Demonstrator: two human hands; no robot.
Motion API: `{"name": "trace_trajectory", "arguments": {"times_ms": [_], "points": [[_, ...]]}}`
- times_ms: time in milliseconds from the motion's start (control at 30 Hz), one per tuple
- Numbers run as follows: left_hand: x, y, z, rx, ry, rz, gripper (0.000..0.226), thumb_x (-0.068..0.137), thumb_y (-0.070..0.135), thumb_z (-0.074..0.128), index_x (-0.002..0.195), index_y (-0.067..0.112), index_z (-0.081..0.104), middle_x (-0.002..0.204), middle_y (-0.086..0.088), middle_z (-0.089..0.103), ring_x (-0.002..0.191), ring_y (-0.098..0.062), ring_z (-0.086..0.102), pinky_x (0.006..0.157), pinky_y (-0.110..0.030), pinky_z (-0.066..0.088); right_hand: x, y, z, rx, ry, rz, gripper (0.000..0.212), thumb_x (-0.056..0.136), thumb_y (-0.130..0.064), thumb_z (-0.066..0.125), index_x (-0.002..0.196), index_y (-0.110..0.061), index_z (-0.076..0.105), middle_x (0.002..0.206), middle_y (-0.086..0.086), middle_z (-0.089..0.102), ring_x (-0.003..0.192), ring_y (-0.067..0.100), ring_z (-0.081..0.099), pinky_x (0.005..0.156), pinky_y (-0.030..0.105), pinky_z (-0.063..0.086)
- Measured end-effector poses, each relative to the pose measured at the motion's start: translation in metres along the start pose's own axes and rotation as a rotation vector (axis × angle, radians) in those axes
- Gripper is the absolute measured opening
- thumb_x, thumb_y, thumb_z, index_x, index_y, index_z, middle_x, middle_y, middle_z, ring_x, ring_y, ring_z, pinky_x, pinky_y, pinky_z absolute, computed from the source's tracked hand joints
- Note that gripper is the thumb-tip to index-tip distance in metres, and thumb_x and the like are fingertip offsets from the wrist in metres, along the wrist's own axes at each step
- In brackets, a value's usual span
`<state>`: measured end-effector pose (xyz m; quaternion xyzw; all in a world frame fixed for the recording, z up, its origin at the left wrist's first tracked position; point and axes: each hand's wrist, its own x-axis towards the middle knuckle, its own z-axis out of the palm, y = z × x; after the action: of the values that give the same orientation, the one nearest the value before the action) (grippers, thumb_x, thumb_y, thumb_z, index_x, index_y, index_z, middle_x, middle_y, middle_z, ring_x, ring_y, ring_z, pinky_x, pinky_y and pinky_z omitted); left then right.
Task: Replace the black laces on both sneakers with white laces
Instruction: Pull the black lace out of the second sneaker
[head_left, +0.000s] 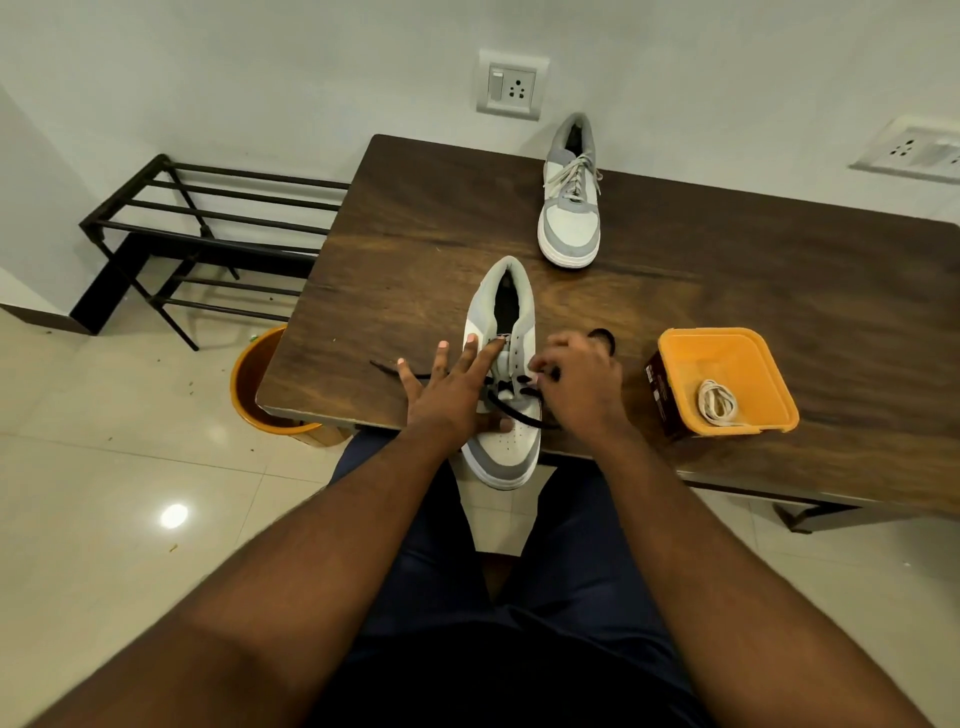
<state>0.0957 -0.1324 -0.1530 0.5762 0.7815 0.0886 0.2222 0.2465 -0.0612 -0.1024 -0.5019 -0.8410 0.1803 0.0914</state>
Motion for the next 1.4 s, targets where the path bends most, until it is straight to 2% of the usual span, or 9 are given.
{"name": "trace_trajectory", "arguments": {"times_ms": [267, 433, 567, 800, 900, 1000, 1100, 1200, 1400], "points": [[0.000, 0.000, 0.000, 0.009, -0.001, 0.004, 0.111, 0.073, 0.063, 0.071, 0.147, 0.053, -0.011, 0.164, 0.008, -0.005, 0.150, -0.030, -0.009, 0.105, -0.074, -0.010, -0.001, 0.000, 0.024, 0.019, -0.154, 0.155, 0.009, 0.091, -0.028, 0.063, 0.095, -0.026, 0.070, 0.138, -0.007, 0.043, 0.132, 0.022, 0.031, 0.105, 0.046, 0.028], [0.002, -0.003, 0.001, 0.007, 0.008, 0.019, 0.110, 0.072, 0.065, 0.070, 0.147, 0.053, -0.010, 0.165, 0.007, -0.003, 0.151, -0.028, -0.007, 0.106, -0.072, -0.014, -0.006, -0.012, -0.018, 0.951, -0.344, 0.426, 0.021, 0.092, -0.004, 0.059, 0.075, -0.015, 0.064, 0.079, -0.001, 0.064, 0.076, 0.013, 0.058, 0.064, 0.023, 0.046], [0.002, -0.004, 0.003, -0.002, 0.009, 0.027, 0.110, 0.072, 0.068, 0.067, 0.146, 0.054, -0.013, 0.164, 0.008, -0.004, 0.151, -0.028, -0.008, 0.104, -0.071, -0.016, -0.012, -0.021, -0.065, 1.195, -0.355, 0.345, 0.014, 0.092, -0.009, 0.058, 0.085, -0.020, 0.065, 0.077, -0.007, 0.068, 0.076, 0.009, 0.058, 0.076, 0.032, 0.038], [0.000, -0.003, 0.001, -0.004, 0.008, 0.021, 0.111, 0.072, 0.065, 0.069, 0.146, 0.055, -0.013, 0.164, 0.008, -0.005, 0.150, -0.029, -0.009, 0.102, -0.073, -0.016, -0.002, -0.032, -0.084, 1.599, -0.182, 0.374, 0.011, 0.093, -0.014, 0.057, 0.087, -0.020, 0.063, 0.091, -0.004, 0.070, 0.080, 0.009, 0.064, 0.076, 0.037, 0.049], [-0.001, -0.002, 0.000, -0.007, 0.003, 0.019, 0.110, 0.073, 0.064, 0.069, 0.146, 0.054, -0.013, 0.164, 0.008, -0.005, 0.150, -0.029, -0.009, 0.103, -0.073, -0.016, 0.010, -0.021, -0.060, 1.357, 0.124, 0.455, 0.009, 0.088, -0.022, 0.067, 0.095, -0.027, 0.065, 0.093, -0.009, 0.064, 0.088, 0.007, 0.056, 0.085, 0.036, 0.046], [-0.001, -0.001, 0.000, -0.009, 0.004, 0.015, 0.110, 0.073, 0.064, 0.069, 0.146, 0.054, -0.012, 0.164, 0.008, -0.005, 0.150, -0.029, -0.010, 0.103, -0.073, -0.016, 0.006, -0.014, -0.039, 0.788, 0.413, 0.258, 0.023, 0.085, -0.027, 0.070, 0.107, -0.027, 0.063, 0.114, -0.008, 0.057, 0.097, 0.002, 0.054, 0.084, 0.012, 0.044], [0.000, 0.000, -0.001, 0.001, 0.000, 0.005, 0.111, 0.073, 0.064, 0.070, 0.147, 0.054, -0.012, 0.164, 0.009, -0.005, 0.150, -0.029, -0.009, 0.103, -0.073, -0.015, 0.001, -0.011, -0.019, 0.519, 0.160, 0.049, 0.011, 0.089, -0.016, 0.066, 0.099, -0.018, 0.071, 0.098, -0.006, 0.066, 0.086, 0.003, 0.058, 0.080, 0.020, 0.049], [0.000, 0.000, 0.000, 0.003, 0.004, 0.004, 0.110, 0.074, 0.062, 0.070, 0.147, 0.053, -0.011, 0.164, 0.008, -0.004, 0.150, -0.029, -0.008, 0.103, -0.073, -0.015, -0.001, -0.003, 0.006, 0.370, -0.166, 0.083, 0.020, 0.091, -0.010, 0.062, 0.106, -0.015, 0.073, 0.104, -0.002, 0.071, 0.097, 0.010, 0.064, 0.090, 0.027, 0.051], [0.000, 0.000, 0.001, 0.021, 0.000, -0.007, 0.110, 0.073, 0.061, 0.071, 0.147, 0.053, -0.010, 0.164, 0.009, -0.004, 0.151, -0.029, -0.007, 0.103, -0.074, -0.014, -0.003, 0.003, 0.026, 0.085, -0.134, 0.065, 0.013, 0.095, -0.015, 0.052, 0.093, -0.016, 0.065, 0.097, 0.004, 0.067, 0.087, 0.021, 0.060, 0.071, 0.033, 0.048]]}}
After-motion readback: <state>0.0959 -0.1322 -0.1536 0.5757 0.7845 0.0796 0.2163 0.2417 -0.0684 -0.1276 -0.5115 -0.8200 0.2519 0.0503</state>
